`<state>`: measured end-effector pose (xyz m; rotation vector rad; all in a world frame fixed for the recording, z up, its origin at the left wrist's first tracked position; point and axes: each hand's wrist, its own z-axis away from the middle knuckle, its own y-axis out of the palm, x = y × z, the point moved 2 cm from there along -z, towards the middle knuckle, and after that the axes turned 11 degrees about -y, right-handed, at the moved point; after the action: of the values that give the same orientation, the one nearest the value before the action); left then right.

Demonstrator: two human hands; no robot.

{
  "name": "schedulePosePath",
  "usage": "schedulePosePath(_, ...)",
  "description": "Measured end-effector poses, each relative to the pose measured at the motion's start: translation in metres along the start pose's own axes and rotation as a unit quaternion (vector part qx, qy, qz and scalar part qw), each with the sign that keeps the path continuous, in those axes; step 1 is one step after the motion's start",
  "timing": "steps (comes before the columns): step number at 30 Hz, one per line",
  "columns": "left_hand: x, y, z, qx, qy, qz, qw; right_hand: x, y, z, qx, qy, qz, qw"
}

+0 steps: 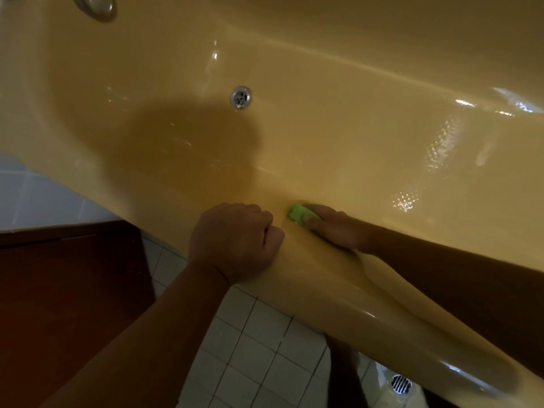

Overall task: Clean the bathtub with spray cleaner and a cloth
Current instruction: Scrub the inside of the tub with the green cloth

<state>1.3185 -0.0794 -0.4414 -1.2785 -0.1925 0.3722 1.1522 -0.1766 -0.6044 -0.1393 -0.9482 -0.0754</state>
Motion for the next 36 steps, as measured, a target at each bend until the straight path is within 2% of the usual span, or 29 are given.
schedulePosePath(4,0.011,0.002,-0.001,-0.001,-0.006,0.008,1.000,0.068,0.004,0.070,0.019,-0.111,-0.033,0.993)
schedulePosePath(8,0.021,0.004,-0.002,0.001,-0.022,0.017,1.000,0.065,-0.002,0.082,0.030,-0.102,-0.064,0.992)
schedulePosePath(14,0.033,0.001,-0.005,-0.009,-0.025,0.026,0.999,-0.053,-0.011,-0.004,0.017,0.057,0.068,0.996)
schedulePosePath(16,0.036,0.000,-0.006,-0.014,-0.024,0.027,0.999,-0.067,-0.009,-0.026,0.011,0.114,0.101,0.988)
schedulePosePath(18,0.038,-0.001,-0.008,-0.017,-0.026,0.027,0.999,-0.054,-0.004,-0.037,0.000,0.129,0.097,0.987)
schedulePosePath(20,0.040,-0.002,-0.009,-0.021,-0.026,0.026,0.999,-0.019,0.004,-0.035,-0.008,0.082,0.049,0.995)
schedulePosePath(24,0.044,-0.002,-0.011,-0.021,-0.022,0.022,0.999,0.072,0.015,0.021,-0.016,-0.089,-0.030,0.995)
schedulePosePath(27,0.048,-0.003,-0.011,-0.018,-0.021,0.015,0.999,0.104,0.016,0.054,0.005,-0.132,-0.067,0.989)
schedulePosePath(31,0.051,-0.003,-0.012,-0.006,-0.030,0.022,0.999,0.049,0.006,0.022,0.002,-0.073,-0.045,0.996)
schedulePosePath(34,0.056,-0.003,-0.014,-0.002,-0.034,0.030,0.999,-0.025,-0.004,-0.024,0.000,0.028,0.057,0.998)
schedulePosePath(36,0.059,-0.004,-0.014,-0.005,-0.039,0.029,0.999,-0.044,-0.006,-0.040,0.005,0.100,0.089,0.991)
